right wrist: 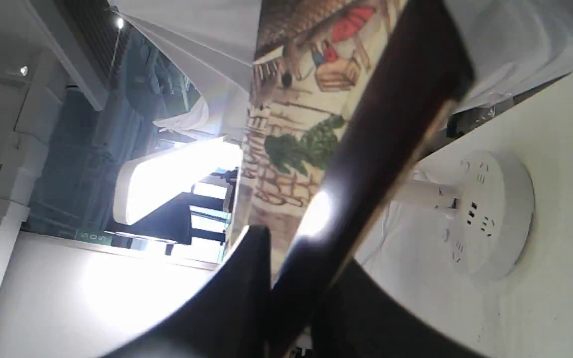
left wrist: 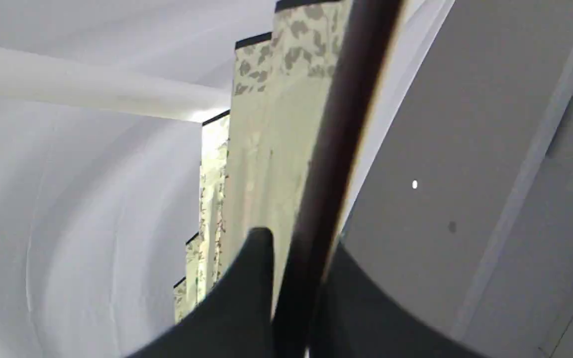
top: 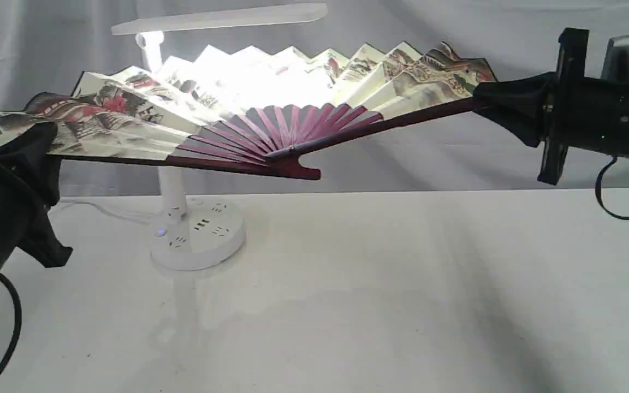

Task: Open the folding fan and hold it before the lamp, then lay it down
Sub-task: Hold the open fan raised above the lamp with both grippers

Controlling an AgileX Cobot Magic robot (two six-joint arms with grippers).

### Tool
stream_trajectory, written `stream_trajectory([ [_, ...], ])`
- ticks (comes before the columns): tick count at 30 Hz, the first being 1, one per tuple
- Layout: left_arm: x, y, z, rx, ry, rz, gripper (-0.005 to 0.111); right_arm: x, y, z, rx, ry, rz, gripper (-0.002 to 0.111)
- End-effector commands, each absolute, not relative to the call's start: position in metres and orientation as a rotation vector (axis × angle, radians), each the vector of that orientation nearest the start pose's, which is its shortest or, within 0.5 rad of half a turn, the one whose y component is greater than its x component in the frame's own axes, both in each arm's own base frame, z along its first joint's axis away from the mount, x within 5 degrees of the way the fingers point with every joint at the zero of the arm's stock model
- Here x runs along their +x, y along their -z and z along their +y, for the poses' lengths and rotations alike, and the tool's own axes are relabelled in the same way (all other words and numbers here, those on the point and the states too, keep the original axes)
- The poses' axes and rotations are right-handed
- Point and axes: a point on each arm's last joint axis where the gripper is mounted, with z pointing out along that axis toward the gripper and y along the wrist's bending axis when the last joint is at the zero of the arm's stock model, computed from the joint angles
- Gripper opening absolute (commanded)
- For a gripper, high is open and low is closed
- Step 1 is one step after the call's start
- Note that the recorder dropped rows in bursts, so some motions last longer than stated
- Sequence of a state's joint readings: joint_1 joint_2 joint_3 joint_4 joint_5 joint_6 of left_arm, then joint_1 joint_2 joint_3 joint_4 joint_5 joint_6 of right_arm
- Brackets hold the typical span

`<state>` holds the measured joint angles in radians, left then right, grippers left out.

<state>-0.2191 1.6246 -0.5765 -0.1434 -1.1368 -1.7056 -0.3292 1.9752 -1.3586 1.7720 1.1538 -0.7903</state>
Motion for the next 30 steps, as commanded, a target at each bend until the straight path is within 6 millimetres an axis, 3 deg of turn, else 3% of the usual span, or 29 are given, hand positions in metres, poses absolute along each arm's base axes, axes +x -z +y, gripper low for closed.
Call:
stream_trajectory([
  [1,0.298,-0.242,-0.043,-1.220,1.599,0.839,0.000,0.415,-0.270,-0.057,0.436,-1.455,1.823,0.000],
  [9,0.298,-0.242,-0.043,-1.233,1.613,0.828,0.000,0.410,-0.283,-0.055,0.407,-1.451,1.805,0.000],
  [30,0.298,-0.242,-0.043,-1.240,1.623,0.822,0.000,0.409,-0.284,-0.054,0.393,-1.469,1.803,0.000],
])
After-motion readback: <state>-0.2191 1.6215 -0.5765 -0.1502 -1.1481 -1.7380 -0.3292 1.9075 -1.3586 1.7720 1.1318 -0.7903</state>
